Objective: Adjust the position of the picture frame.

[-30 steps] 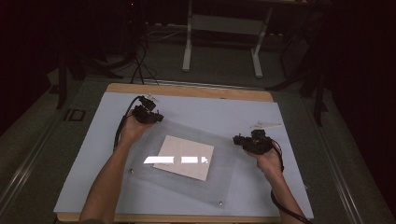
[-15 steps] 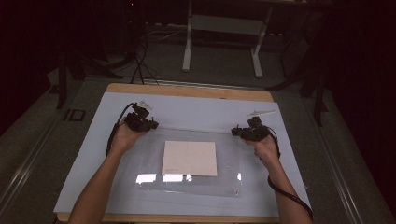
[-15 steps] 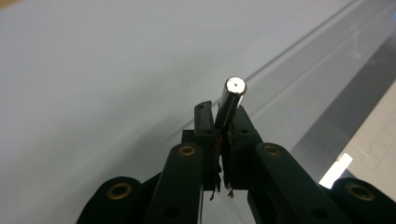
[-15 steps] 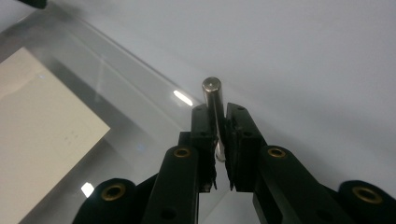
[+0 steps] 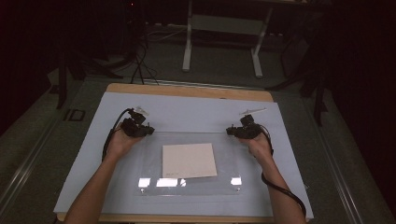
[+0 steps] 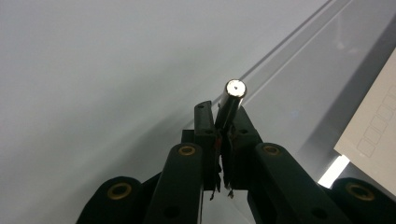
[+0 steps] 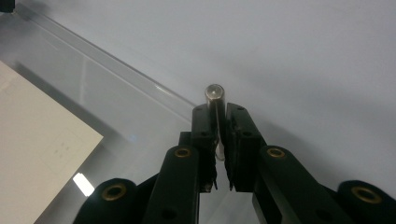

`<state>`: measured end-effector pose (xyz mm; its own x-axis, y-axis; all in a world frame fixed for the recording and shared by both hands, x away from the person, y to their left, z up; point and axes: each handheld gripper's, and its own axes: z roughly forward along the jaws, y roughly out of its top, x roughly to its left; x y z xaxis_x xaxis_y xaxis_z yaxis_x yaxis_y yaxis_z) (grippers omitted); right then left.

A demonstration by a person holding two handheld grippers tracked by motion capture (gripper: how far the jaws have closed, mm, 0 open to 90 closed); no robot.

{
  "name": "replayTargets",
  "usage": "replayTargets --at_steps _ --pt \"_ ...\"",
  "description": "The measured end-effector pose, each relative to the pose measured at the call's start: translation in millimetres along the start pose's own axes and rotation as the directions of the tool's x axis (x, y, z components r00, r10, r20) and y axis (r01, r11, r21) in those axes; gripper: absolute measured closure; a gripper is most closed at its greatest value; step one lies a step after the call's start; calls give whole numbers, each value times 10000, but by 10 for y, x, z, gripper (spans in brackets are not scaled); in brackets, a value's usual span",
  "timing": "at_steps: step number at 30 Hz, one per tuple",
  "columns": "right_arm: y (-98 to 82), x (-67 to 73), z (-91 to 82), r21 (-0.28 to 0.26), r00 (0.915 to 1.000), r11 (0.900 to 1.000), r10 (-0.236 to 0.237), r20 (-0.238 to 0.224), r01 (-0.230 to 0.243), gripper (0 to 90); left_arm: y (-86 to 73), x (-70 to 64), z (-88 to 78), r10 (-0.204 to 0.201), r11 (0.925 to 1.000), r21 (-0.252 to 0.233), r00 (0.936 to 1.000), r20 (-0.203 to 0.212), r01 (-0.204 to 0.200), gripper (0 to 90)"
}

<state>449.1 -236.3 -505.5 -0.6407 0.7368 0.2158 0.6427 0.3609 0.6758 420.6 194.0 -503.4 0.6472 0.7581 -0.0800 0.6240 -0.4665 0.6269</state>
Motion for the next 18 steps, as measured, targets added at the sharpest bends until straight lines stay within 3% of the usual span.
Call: replayTargets --at_steps 4,8,18 --pt "-4 7 15 -33 10000 10000 -42 52 42 829 0 6 19 -30 10000 27 10000 -78 30 860" --pt "-57 4 96 123 9998 9999 -79 156 77 827 -21 3 112 91 9991 426 9993 -363 -76 858" --pt "-90 44 93 -82 9990 9996 -280 363 283 826 -49 4 127 -65 9998 161 9990 -451 72 855"
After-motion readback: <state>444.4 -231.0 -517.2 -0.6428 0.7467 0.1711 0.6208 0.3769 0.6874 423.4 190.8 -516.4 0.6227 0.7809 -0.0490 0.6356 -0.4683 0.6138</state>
